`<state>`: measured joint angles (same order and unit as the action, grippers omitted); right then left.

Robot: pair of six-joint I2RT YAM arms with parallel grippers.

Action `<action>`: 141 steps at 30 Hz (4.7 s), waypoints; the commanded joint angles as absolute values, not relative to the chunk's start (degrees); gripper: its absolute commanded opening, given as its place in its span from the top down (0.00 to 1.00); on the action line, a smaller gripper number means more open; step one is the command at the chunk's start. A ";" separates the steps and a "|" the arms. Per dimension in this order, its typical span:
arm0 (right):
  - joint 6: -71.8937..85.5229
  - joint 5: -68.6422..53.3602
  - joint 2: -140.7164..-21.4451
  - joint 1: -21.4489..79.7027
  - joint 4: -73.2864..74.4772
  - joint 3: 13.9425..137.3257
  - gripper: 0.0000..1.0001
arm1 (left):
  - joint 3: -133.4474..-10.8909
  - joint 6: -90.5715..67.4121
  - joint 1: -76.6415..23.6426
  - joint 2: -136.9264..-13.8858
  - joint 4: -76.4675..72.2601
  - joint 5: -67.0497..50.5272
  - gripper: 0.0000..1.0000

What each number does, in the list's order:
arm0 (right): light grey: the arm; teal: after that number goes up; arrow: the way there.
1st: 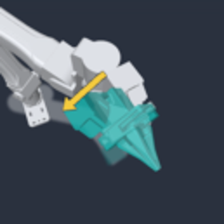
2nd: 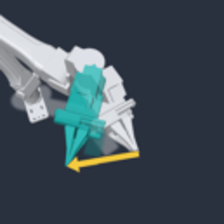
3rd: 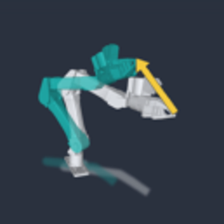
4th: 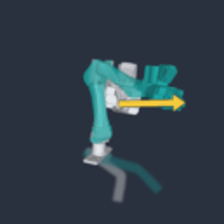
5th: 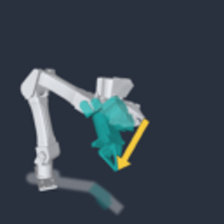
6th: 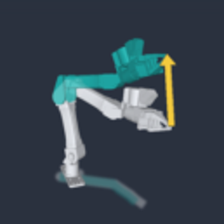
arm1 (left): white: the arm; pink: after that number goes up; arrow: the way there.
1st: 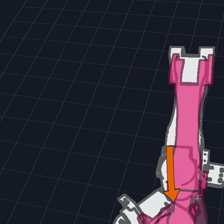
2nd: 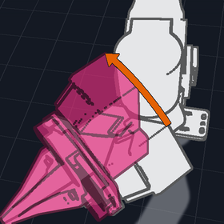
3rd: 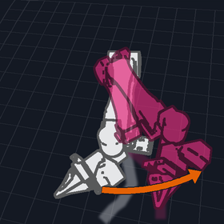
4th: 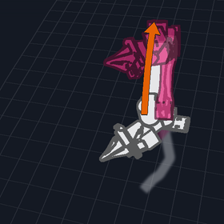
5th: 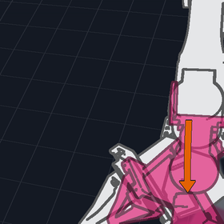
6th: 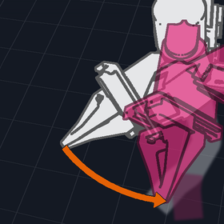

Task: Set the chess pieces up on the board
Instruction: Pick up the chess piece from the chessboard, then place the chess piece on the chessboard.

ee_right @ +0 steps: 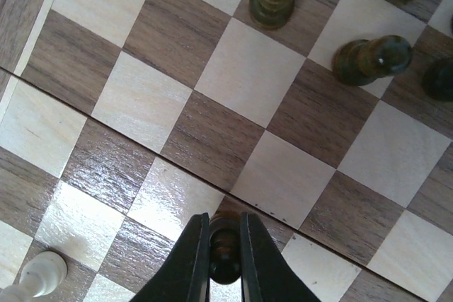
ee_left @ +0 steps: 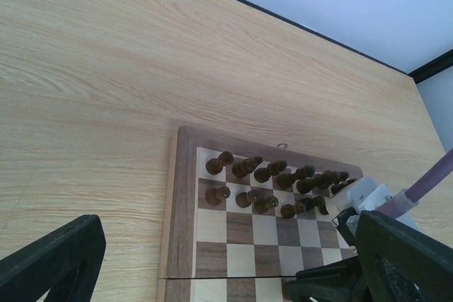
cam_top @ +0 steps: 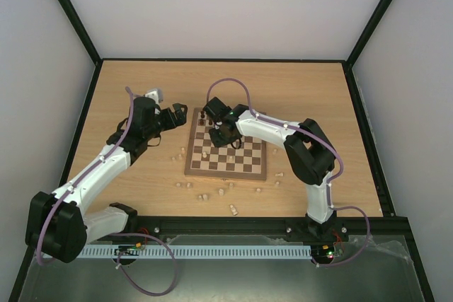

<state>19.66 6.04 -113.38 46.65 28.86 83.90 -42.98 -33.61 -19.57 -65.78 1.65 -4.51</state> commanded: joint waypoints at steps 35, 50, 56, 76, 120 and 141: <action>19.12 12.11 -108.50 32.17 37.55 84.78 0.96 | -42.03 -33.48 -19.25 -66.25 0.35 -6.84 0.00; 19.69 11.68 -112.35 32.17 34.82 87.28 0.96 | -42.16 -33.11 -19.27 -66.27 0.20 -7.12 0.00; 19.78 11.80 -113.98 32.17 34.54 87.89 0.96 | -42.18 -33.04 -19.27 -66.20 0.12 -7.21 0.00; 19.95 13.51 -115.80 32.17 34.21 88.02 0.95 | -42.11 -32.91 -19.29 -66.03 0.09 -7.20 0.00; 20.48 14.71 -115.66 32.08 32.40 87.36 0.81 | -42.09 -32.91 -19.26 -65.65 0.11 -7.12 0.00; 20.82 14.97 -106.59 32.08 30.11 82.15 0.67 | -41.61 -32.94 -19.25 -65.07 -0.40 -7.12 0.00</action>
<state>20.43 14.15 -112.01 32.25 30.39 84.18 -42.87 -33.52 -19.57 -66.11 0.64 -6.63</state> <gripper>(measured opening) 0.316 0.995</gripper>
